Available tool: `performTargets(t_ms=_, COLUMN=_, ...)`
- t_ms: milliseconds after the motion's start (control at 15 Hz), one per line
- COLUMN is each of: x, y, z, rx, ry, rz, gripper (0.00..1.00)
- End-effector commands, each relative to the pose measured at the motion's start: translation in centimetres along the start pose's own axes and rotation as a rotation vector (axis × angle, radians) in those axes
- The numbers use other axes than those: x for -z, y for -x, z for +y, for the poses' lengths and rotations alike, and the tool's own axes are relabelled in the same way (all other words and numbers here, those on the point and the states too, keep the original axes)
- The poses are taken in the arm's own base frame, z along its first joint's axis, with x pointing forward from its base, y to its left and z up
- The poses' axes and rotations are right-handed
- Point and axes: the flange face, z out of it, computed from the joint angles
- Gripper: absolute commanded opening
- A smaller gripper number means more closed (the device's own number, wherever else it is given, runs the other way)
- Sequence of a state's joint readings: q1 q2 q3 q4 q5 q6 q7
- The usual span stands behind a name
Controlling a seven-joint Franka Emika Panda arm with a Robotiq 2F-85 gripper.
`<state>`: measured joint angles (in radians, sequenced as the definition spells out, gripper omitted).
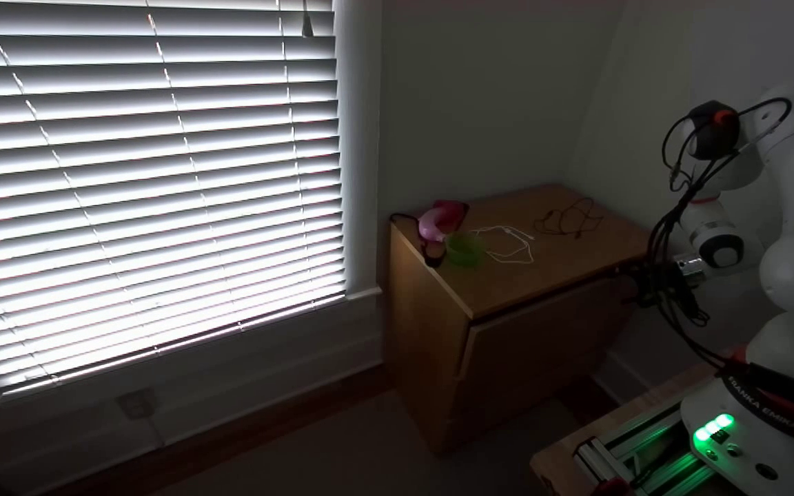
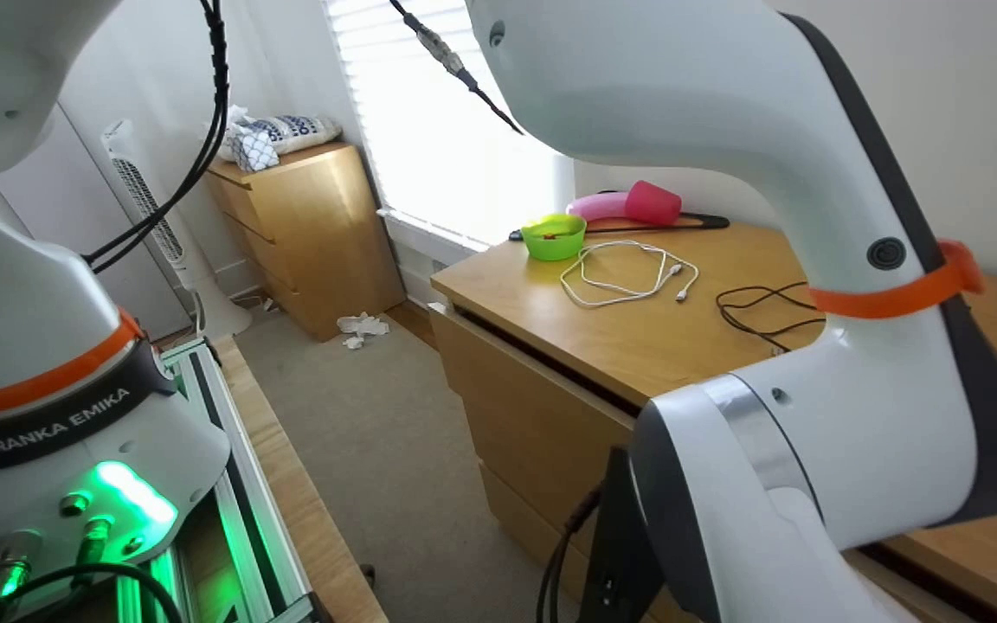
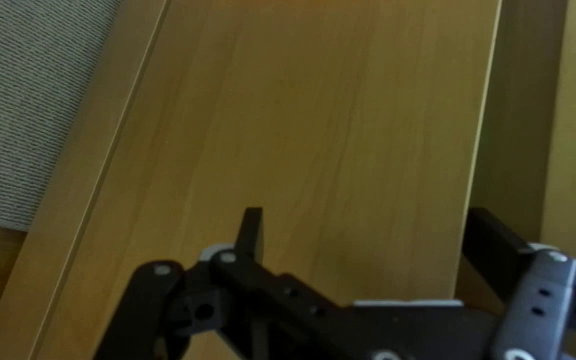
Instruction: Open the top drawer
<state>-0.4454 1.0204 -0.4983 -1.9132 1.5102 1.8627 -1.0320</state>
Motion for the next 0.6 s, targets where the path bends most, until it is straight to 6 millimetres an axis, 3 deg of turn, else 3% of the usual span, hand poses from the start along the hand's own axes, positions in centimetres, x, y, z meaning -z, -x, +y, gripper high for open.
performTargets(t_ms=0, x=1.9, y=1.1, z=4.6, rx=-0.051, ry=0.145, rz=-0.05, gripper=1.0)
performTargets(t_ms=533, x=5.5, y=1.8, z=6.5, rx=-0.092, ry=0.22, rz=-0.101, gripper=1.0)
